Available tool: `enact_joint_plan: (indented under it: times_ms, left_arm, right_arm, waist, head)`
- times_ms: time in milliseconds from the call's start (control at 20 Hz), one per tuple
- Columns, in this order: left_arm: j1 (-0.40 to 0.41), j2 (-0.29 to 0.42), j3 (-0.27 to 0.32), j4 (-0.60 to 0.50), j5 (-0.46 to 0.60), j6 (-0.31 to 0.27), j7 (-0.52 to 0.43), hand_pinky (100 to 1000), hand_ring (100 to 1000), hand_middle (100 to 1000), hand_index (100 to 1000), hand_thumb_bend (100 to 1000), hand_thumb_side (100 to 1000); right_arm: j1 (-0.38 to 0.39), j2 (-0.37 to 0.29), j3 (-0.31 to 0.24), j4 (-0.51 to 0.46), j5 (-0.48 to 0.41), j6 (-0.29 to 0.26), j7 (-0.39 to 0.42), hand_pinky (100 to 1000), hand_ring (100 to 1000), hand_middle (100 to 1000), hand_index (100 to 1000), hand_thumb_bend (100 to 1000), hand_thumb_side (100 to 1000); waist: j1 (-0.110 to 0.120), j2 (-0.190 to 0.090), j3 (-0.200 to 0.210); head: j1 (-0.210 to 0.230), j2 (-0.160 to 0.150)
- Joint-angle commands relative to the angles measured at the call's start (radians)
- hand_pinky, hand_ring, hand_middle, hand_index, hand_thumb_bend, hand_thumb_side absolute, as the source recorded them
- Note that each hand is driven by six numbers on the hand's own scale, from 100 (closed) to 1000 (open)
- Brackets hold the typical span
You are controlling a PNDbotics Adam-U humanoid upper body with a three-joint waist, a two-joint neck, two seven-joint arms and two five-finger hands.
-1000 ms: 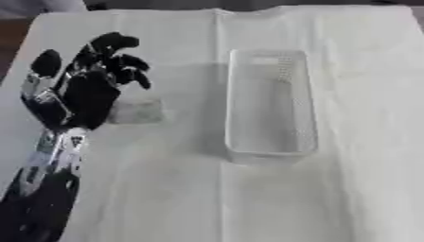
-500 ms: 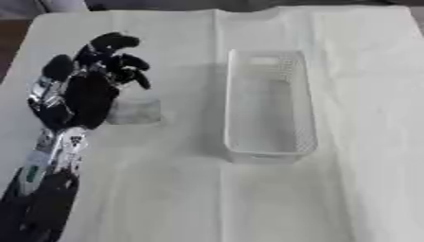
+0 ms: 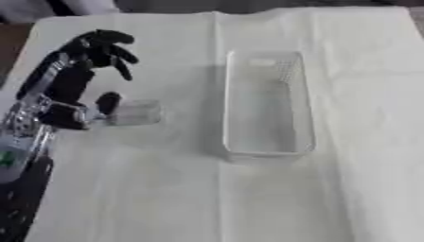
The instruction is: Pick up objects on the table and place them in the box.
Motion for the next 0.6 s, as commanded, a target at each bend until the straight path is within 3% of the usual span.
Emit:
enact_joint_plan:
  times_ms: [50, 100, 150, 300, 600]
  left_arm:
    - [-0.023, 0.076, 0.018, -0.010, -0.198, 0.017, 0.024, 548, 750, 868, 951, 567, 386]
    - [-0.027, 0.087, 0.015, -0.009, -0.242, 0.024, 0.037, 574, 774, 873, 967, 570, 329]
    - [-0.033, 0.100, 0.012, -0.006, -0.288, 0.032, 0.047, 590, 782, 877, 971, 581, 330]
    - [-0.052, 0.131, -0.004, 0.006, -0.408, 0.037, 0.065, 617, 795, 879, 968, 555, 393]
    - [-0.097, 0.205, -0.061, 0.055, -0.572, 0.001, 0.103, 644, 793, 883, 959, 596, 448]
  right_arm:
    - [-0.004, -0.009, 0.002, -0.006, 0.006, -0.342, 0.342, 827, 893, 941, 942, 100, 863]
    - [-0.003, -0.008, 0.002, -0.006, 0.007, -0.342, 0.341, 826, 892, 940, 941, 100, 862]
    - [-0.003, -0.008, 0.003, -0.005, 0.007, -0.342, 0.340, 826, 892, 940, 941, 100, 862]
    - [-0.005, -0.005, 0.007, -0.005, 0.008, -0.342, 0.336, 824, 890, 939, 940, 100, 861]
    - [-0.004, -0.001, 0.015, -0.003, 0.011, -0.342, 0.332, 823, 890, 938, 937, 100, 860]
  waist:
    - [0.001, -0.022, 0.002]
    - [0.001, -0.023, 0.001]
    - [0.002, -0.024, 0.001]
    - [0.003, -0.027, -0.001]
    - [0.008, -0.032, -0.007]
  head:
    - [0.001, 0.000]
    - [0.000, 0.000]
    - [-0.002, 0.000]
    - [-0.003, 0.000]
    - [-0.002, 0.000]
